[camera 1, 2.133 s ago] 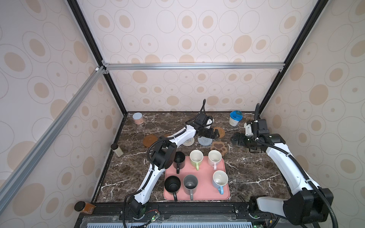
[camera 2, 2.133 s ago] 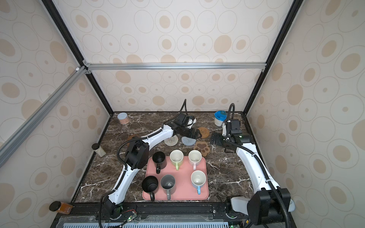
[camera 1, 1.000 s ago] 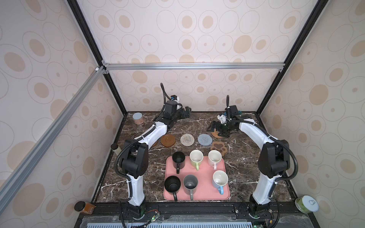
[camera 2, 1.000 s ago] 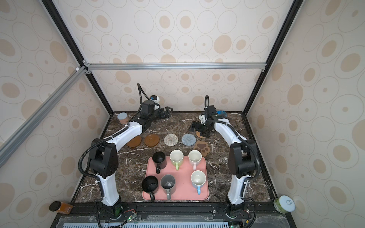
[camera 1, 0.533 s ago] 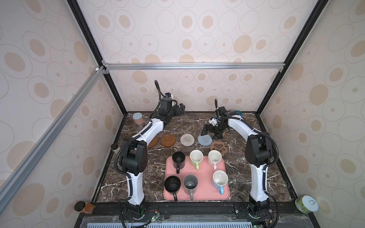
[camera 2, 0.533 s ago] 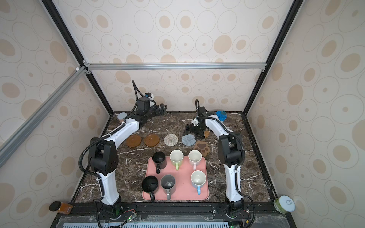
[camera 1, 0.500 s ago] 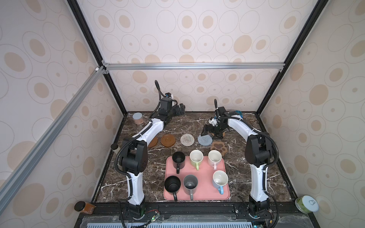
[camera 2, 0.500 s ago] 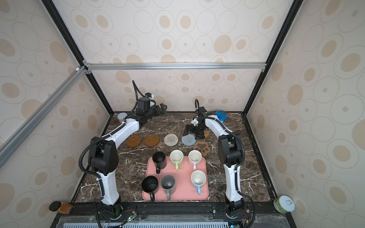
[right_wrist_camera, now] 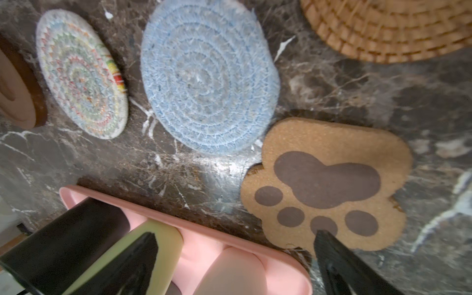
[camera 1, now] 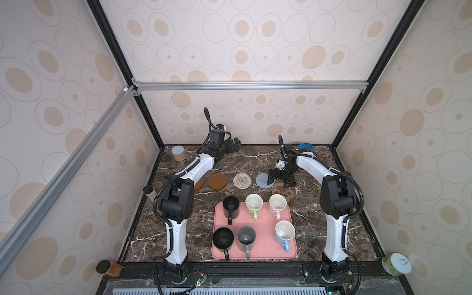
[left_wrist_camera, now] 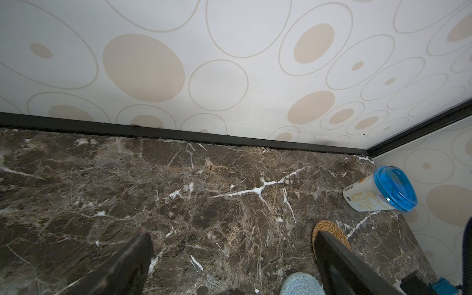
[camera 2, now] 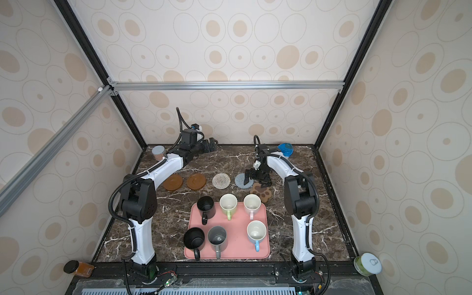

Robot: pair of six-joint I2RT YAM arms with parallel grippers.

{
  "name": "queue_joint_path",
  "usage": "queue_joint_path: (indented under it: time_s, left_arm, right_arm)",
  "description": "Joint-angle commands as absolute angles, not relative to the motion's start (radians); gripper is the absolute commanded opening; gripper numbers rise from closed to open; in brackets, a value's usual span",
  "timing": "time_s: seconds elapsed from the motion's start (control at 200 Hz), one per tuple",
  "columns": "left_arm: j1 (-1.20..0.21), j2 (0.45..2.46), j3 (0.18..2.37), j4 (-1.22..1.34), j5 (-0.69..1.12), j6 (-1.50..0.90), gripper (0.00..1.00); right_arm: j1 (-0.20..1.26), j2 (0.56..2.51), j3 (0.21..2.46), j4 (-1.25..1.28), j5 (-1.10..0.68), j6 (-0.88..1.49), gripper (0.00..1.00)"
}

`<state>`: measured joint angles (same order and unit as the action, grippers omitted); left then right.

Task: Place cups on coasters
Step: Move the coaster to the middle-right of the table.

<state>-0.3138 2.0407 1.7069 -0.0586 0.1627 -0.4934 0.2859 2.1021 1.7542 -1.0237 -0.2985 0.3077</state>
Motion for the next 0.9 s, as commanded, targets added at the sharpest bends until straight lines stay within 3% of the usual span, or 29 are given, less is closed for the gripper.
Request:
queue_joint_path:
  time_s: [0.0,0.285,0.895]
  left_arm:
    - [-0.307,2.039,1.755,-0.084,0.169,-0.488,1.00]
    - [-0.308,2.031,1.752,-0.117,0.168,-0.487,1.00]
    - [-0.307,1.969,1.675,-0.134,0.172,-0.464,1.00]
  right_arm:
    - [0.284,2.103,1.788,-1.097,-0.204,0.290,1.00]
    - [0.306,2.111,1.796,-1.152,-0.086,0.238,1.00]
    - [0.401,2.204,1.811,-1.183,-0.004,0.270,1.00]
